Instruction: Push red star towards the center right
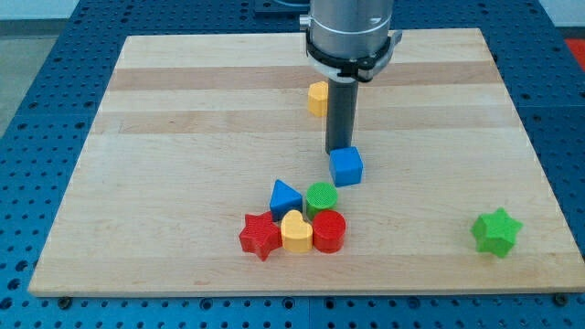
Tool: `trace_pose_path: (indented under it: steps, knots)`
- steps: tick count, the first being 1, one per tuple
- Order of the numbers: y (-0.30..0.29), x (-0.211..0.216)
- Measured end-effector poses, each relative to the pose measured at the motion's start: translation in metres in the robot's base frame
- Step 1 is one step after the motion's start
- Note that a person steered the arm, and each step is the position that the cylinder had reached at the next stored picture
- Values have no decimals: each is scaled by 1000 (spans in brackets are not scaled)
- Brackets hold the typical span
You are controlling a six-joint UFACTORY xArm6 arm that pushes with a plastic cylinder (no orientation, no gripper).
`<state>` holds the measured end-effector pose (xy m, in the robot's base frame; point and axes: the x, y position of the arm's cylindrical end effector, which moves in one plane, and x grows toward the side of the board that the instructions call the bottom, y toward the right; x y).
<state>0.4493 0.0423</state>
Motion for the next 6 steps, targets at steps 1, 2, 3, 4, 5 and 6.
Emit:
trace_pose_path:
  steps: [1,2,3,4,5,6]
  knots:
    - [0,23]
    - [0,38]
    - [0,36]
    - [0,35]
    - [0,30]
    - [0,27]
